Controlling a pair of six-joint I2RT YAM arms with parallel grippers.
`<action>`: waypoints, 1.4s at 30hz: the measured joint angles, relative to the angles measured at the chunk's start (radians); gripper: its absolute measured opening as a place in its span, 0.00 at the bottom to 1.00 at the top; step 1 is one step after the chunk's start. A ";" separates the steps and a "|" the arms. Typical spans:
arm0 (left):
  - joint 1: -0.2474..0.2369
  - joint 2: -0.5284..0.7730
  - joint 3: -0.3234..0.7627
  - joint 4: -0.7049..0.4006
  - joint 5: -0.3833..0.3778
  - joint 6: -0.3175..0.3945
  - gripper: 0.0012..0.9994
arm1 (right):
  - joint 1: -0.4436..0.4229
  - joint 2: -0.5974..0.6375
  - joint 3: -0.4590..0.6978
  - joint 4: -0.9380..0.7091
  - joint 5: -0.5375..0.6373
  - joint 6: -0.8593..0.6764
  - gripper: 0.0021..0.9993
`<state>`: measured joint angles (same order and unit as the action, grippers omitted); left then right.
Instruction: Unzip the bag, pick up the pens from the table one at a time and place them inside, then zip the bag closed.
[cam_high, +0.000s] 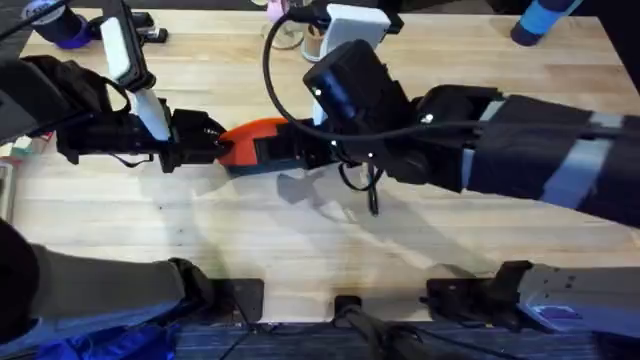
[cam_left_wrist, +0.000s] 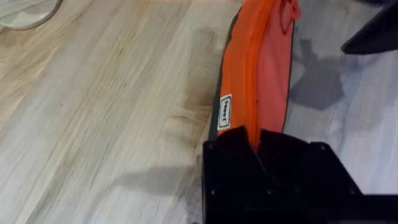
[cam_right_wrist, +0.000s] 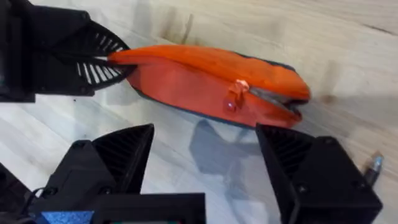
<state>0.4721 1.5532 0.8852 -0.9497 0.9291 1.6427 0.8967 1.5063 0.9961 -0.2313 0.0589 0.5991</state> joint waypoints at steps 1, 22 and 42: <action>0.000 0.000 0.000 0.000 0.000 0.000 0.04 | 0.000 0.005 0.000 0.012 0.000 0.000 1.00; 0.000 0.000 0.000 0.000 -0.001 0.000 0.04 | 0.001 0.097 -0.003 0.137 0.121 0.005 0.80; 0.002 0.000 0.000 -0.015 -0.002 0.000 0.04 | -0.003 0.148 -0.006 0.168 0.181 0.004 0.03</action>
<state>0.4736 1.5531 0.8852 -0.9646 0.9276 1.6428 0.8936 1.6543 0.9905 -0.0631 0.2395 0.6029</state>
